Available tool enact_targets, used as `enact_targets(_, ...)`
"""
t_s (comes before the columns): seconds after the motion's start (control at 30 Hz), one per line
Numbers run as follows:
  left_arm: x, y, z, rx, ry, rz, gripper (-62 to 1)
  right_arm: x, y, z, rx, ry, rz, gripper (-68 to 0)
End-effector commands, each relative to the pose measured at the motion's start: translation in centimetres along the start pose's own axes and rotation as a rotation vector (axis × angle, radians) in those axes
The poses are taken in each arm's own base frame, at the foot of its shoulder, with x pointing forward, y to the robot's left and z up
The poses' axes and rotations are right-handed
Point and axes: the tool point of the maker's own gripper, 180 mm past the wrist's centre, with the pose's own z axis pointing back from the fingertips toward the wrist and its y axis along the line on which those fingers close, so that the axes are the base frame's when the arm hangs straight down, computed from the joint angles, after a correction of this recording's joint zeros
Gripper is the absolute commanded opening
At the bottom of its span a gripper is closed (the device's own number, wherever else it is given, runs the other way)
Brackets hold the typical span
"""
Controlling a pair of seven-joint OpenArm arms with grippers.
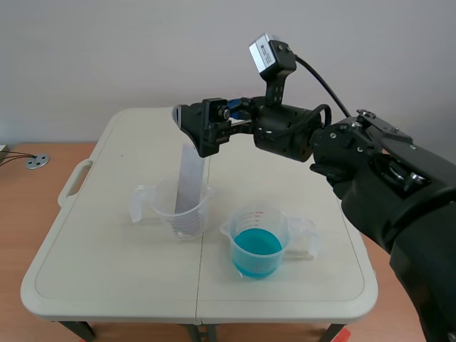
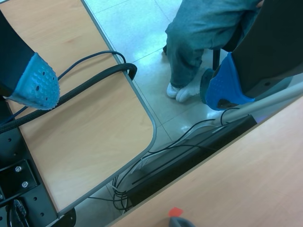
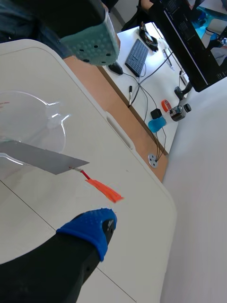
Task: Hold the metal plate by the orange handle, dip it into the blue solution, take it out and point at it, then put the plate back in the beaker on the left.
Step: 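Return to the home posture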
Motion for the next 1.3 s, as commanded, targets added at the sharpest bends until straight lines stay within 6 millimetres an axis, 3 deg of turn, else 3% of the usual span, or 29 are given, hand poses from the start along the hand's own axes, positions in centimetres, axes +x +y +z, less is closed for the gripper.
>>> enact_targets(0.0,0.3,-0.1,0.0,-0.003,-0.011,0.003,1.4,1.8,0.0,-0.4,0.012,-0.034,0.029,-1.1)
enact_targets(0.23,0.3,-0.1,0.0,-0.003,-0.014,0.003,1.4,1.5,-1.4,1.1,-0.028,0.013,0.096,-1.1)
enact_targets(0.37,2.0,1.0,-0.5,0.025,-0.064,-0.004,1.4,1.7,-2.5,2.6,-0.074,0.026,0.137,-1.2)
enact_targets(0.53,6.6,3.2,-1.3,0.082,-0.186,-0.026,1.4,1.7,-3.0,4.8,-0.130,0.035,0.187,-1.2)
enact_targets(0.77,13.2,5.9,-1.3,0.156,-0.359,-0.061,1.4,0.3,-2.1,7.6,-0.177,0.085,0.268,-1.2)
enact_targets(1.0,18.7,7.9,-0.2,0.215,-0.521,-0.083,1.4,0.2,-0.3,10.0,-0.199,0.090,0.307,-1.2)
enact_targets(1.27,23.7,8.6,1.6,0.207,-0.702,-0.102,1.4,-0.2,0.9,12.8,-0.238,0.105,0.325,-1.2)
